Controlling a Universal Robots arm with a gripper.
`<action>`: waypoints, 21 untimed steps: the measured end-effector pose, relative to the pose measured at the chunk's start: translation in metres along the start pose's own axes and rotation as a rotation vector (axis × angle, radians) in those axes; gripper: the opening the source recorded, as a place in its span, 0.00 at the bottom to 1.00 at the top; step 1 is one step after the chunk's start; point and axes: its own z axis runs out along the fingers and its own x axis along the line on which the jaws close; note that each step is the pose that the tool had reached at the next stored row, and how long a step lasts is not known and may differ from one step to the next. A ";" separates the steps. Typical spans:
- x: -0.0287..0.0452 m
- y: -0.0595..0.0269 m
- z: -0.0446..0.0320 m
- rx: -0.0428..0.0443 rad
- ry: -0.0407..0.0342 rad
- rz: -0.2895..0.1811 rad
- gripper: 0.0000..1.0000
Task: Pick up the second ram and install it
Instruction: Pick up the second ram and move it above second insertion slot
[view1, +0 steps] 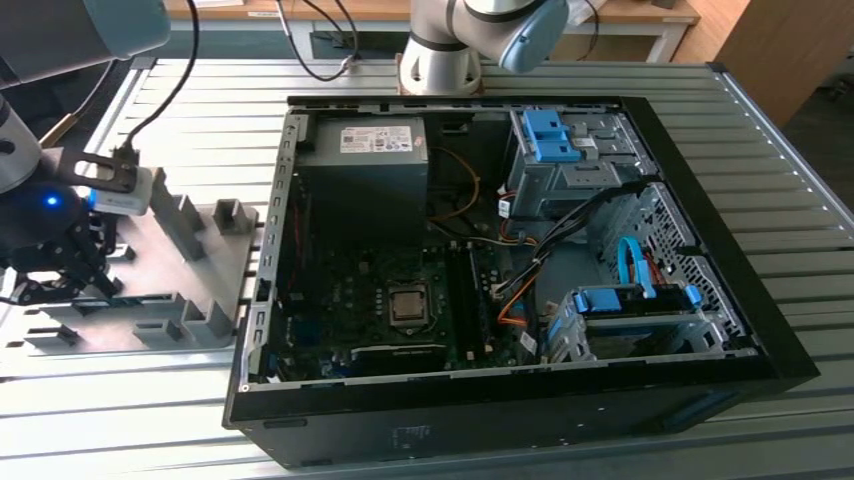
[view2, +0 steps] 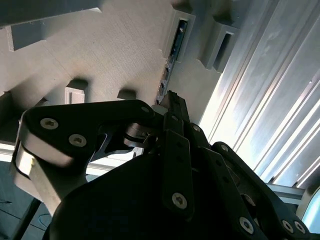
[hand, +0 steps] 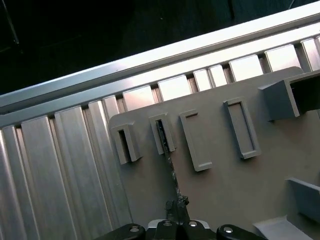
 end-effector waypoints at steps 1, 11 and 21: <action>0.0000 0.0000 0.0000 0.0001 0.0001 -0.006 0.10; 0.0000 0.0000 0.0000 0.0018 0.0018 -0.068 0.10; 0.0000 0.0000 0.0000 0.0036 0.0035 -0.131 0.10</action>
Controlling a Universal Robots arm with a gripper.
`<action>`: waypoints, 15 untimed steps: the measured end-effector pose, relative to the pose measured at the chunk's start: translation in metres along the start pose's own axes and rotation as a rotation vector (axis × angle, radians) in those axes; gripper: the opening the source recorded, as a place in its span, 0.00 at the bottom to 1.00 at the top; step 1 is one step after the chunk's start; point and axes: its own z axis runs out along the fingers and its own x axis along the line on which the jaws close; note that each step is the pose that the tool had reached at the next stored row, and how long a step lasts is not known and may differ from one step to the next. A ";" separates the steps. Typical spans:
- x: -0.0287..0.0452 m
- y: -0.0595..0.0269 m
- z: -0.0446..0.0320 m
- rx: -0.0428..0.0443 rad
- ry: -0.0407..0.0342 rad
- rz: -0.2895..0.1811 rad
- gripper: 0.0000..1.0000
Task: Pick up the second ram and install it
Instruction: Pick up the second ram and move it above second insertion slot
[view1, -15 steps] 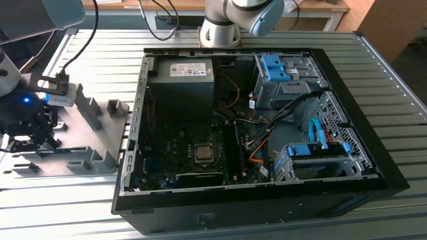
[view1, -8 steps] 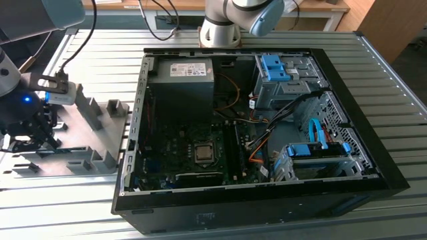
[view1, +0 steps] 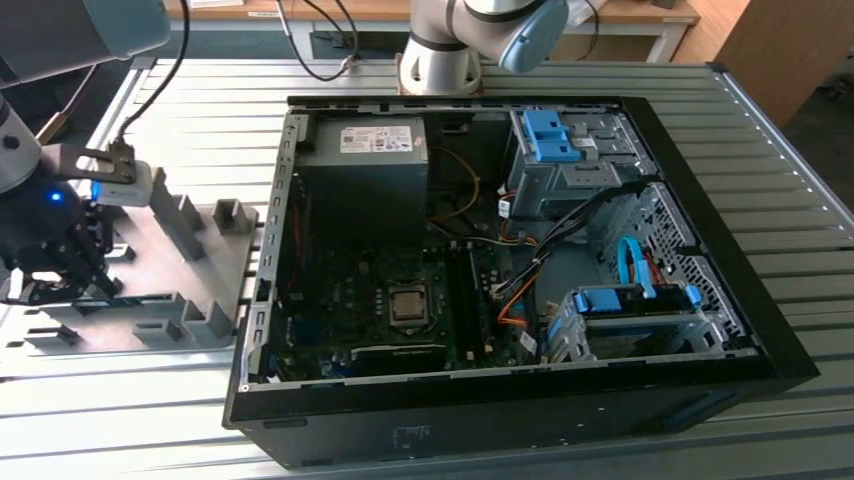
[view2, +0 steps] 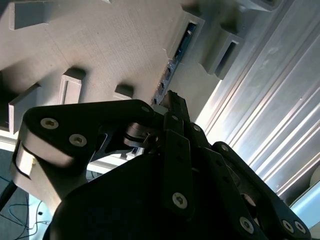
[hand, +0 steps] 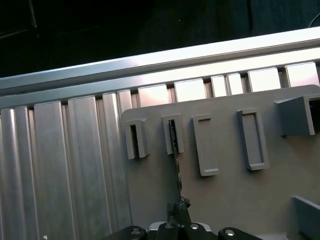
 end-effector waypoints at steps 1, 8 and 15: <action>0.0000 0.0000 0.0000 0.0002 0.0003 -0.007 0.10; 0.0000 0.0000 0.0000 0.0014 0.0014 -0.052 0.10; 0.0000 0.0000 0.0000 0.0027 0.0026 -0.096 0.10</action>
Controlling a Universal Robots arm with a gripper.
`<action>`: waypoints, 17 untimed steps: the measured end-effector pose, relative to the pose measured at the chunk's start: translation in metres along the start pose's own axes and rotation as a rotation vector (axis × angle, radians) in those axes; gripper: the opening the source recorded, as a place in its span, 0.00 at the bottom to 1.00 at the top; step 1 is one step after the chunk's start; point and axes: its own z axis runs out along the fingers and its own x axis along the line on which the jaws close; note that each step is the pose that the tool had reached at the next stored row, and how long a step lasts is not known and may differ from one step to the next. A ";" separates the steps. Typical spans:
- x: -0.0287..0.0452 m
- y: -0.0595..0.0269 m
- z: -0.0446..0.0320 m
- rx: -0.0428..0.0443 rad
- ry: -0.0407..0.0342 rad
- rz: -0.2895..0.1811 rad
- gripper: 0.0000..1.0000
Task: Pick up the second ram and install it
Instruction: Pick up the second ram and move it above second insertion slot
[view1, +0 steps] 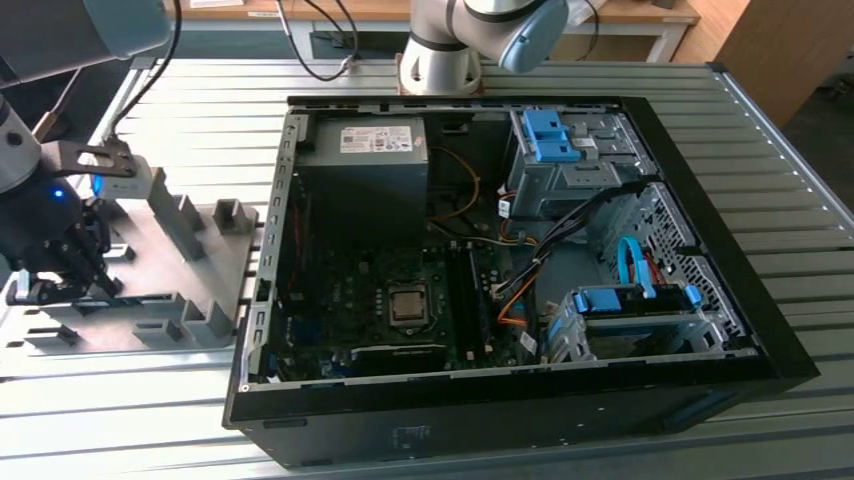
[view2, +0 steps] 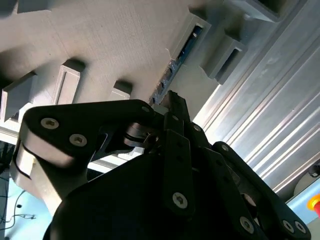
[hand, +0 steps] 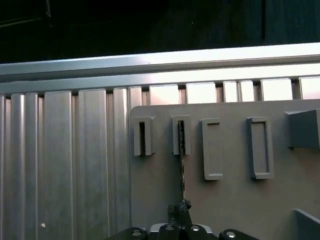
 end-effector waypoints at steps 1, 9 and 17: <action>0.0000 0.0000 0.0000 0.0002 0.0002 -0.007 0.10; -0.0001 0.0001 -0.0001 -0.0019 -0.0509 -0.040 0.10; 0.0000 0.0000 0.0001 -0.0017 -0.0508 -0.082 0.10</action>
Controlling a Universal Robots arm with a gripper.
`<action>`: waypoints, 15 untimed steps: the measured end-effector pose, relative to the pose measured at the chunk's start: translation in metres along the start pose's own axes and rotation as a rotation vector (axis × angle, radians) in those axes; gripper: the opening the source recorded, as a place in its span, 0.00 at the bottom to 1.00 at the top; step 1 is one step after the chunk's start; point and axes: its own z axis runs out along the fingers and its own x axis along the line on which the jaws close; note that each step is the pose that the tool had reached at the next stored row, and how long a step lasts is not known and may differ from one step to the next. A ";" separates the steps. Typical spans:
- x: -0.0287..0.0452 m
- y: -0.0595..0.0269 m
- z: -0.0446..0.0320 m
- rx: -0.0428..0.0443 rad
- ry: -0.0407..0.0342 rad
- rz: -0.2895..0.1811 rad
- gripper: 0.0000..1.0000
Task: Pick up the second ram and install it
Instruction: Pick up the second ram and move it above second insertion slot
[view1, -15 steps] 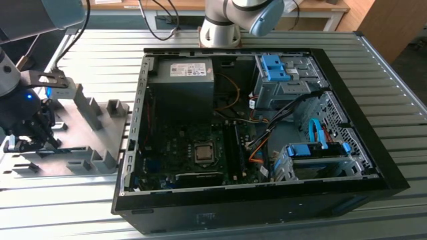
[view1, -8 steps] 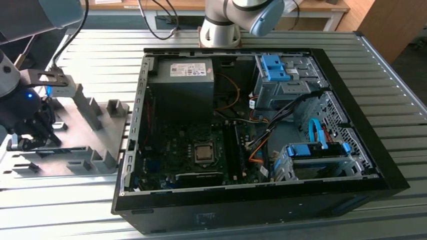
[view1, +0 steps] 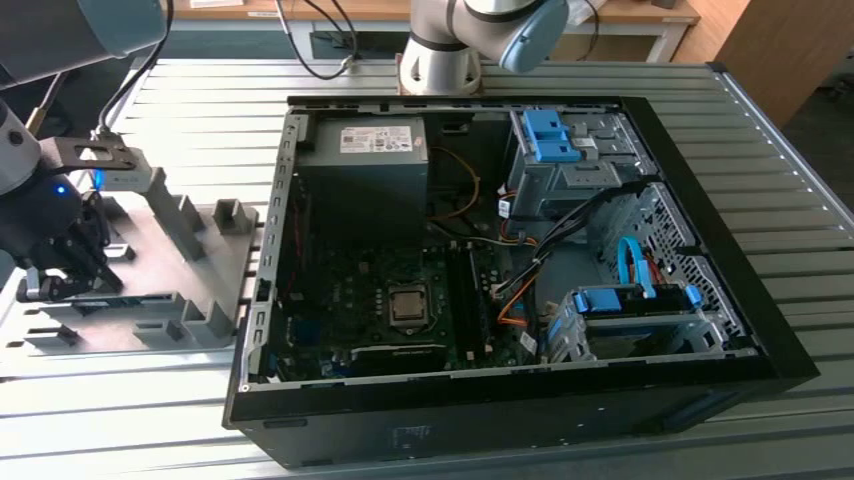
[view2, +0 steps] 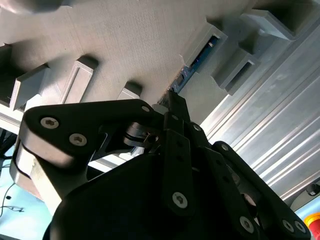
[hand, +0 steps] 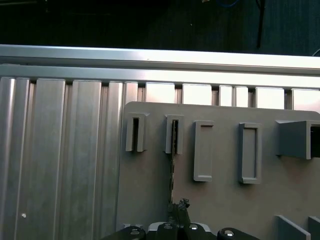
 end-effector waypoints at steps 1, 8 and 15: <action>0.0000 0.0000 0.0000 0.0000 0.0000 0.000 0.10; 0.0000 0.0000 0.0000 0.0000 -0.0002 0.000 0.17; 0.0000 0.0000 0.0000 0.0000 -0.0003 0.000 0.36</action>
